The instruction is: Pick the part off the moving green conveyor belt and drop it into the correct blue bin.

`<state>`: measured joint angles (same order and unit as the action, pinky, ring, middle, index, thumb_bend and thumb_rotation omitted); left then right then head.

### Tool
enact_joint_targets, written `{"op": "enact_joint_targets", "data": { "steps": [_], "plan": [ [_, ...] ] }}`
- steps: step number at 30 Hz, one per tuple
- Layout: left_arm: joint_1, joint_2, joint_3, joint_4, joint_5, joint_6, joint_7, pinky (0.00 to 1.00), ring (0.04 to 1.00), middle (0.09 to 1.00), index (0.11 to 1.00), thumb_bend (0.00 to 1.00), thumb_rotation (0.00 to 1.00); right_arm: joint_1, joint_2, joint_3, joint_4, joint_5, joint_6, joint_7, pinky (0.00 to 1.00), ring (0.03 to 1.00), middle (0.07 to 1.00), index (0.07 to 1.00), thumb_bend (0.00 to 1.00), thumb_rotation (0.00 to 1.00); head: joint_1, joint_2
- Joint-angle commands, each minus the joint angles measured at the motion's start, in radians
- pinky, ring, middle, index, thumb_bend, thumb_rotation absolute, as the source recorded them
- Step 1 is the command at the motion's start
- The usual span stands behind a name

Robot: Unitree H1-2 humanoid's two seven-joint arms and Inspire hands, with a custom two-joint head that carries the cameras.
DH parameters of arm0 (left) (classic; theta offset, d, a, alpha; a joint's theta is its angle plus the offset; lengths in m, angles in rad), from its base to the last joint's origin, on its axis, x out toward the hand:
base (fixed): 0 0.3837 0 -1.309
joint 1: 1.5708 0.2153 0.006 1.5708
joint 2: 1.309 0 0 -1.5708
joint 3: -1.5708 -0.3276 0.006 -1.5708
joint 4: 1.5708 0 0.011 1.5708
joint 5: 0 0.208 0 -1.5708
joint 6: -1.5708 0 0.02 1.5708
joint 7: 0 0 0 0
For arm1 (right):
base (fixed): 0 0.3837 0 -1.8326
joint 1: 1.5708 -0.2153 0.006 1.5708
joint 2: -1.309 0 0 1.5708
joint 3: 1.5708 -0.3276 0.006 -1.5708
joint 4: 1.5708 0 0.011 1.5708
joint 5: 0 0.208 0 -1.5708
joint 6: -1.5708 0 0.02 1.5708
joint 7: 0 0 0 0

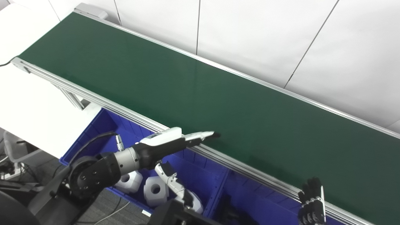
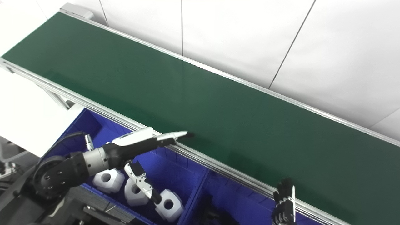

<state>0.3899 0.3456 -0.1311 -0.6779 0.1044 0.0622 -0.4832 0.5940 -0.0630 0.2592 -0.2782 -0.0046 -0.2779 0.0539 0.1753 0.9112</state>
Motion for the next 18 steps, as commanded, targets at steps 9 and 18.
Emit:
{"op": "enact_joint_targets", "data": {
  "steps": [9,18],
  "plan": [
    [0.088,-0.205,0.031,0.031,-0.180,-0.022,0.185,0.98,1.000,1.000,1.000,1.00,0.85,0.043,0.161,0.105,-0.006,-0.171,-0.013,-0.059,1.00,0.979,0.985,1.000,0.78,0.93,-0.435,0.013],
    [0.086,-0.255,0.059,0.215,-0.230,-0.172,0.233,1.00,1.000,1.000,1.000,1.00,0.95,0.021,0.276,0.190,0.055,-0.303,0.008,-0.166,1.00,0.987,0.996,1.000,0.76,0.97,-0.694,0.017]
  ]
}}
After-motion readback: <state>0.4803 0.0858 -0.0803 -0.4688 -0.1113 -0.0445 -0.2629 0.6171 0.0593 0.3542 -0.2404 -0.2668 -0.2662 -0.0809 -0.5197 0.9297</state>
